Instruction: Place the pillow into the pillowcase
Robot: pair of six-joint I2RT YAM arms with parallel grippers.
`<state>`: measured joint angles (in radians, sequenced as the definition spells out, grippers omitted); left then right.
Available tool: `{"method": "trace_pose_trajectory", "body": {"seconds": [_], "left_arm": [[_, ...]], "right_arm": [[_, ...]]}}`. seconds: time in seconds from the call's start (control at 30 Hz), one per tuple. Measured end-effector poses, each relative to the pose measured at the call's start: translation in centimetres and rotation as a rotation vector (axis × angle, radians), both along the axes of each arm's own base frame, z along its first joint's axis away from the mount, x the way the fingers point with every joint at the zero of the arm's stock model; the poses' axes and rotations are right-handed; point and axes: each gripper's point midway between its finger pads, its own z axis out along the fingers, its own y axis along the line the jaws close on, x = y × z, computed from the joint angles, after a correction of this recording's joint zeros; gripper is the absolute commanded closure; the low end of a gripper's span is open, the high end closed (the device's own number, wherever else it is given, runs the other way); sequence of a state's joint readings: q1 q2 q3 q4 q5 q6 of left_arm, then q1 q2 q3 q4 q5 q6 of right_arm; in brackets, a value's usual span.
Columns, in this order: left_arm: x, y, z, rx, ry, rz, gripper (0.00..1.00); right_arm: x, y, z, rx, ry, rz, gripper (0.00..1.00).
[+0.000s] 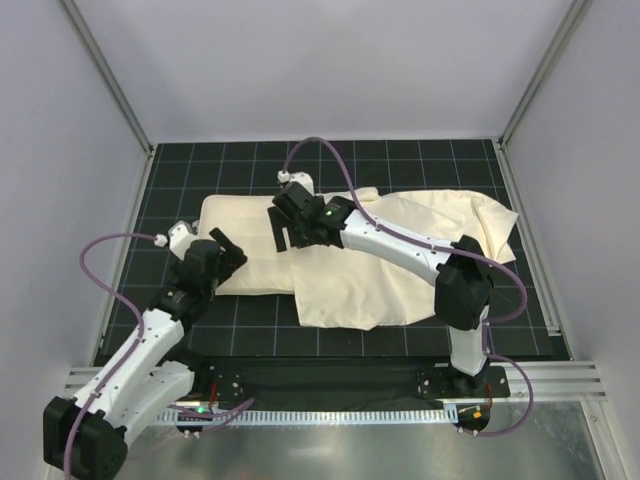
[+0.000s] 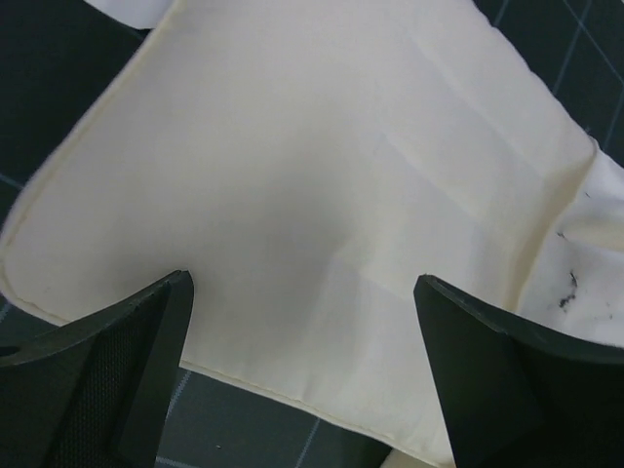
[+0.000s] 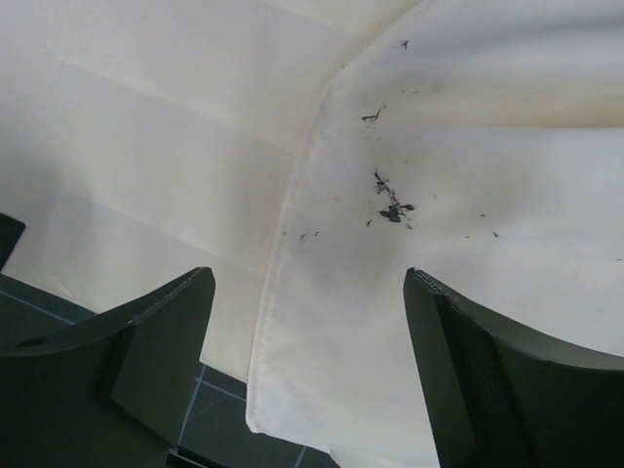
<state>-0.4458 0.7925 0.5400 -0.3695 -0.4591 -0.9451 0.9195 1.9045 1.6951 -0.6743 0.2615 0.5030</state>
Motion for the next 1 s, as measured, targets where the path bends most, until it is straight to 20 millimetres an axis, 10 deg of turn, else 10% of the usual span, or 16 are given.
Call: {"method": "trace_pose_trajectory", "body": {"seconds": [0.3, 0.47, 0.63, 0.73, 0.87, 1.0], "left_arm": [[1.0, 9.3, -2.5, -0.089, 0.122, 0.282, 0.0], [1.0, 11.1, -4.0, -0.13, 0.166, 0.329, 0.0], [2.2, 9.7, -6.9, -0.18, 0.249, 0.247, 0.14], [4.0, 8.4, -8.0, -0.24, 0.236, 0.166, 0.4], [6.1, 5.9, -7.4, -0.287, 0.156, 0.042, 0.74], [6.8, 0.9, -6.1, -0.265, 0.088, -0.132, 0.85]], "right_arm": [[0.5, 0.9, -4.6, -0.162, -0.001, -0.032, 0.23], [1.3, -0.2, -6.6, -0.234, 0.002, -0.074, 0.88], [1.4, -0.5, -5.3, -0.205, -0.025, -0.09, 0.96], [1.5, 0.0, -4.4, -0.173, -0.027, -0.074, 0.96], [1.7, 1.4, -2.9, -0.112, -0.022, -0.038, 0.96], [2.0, 2.6, -1.2, -0.056, -0.02, -0.009, 0.96]]}}
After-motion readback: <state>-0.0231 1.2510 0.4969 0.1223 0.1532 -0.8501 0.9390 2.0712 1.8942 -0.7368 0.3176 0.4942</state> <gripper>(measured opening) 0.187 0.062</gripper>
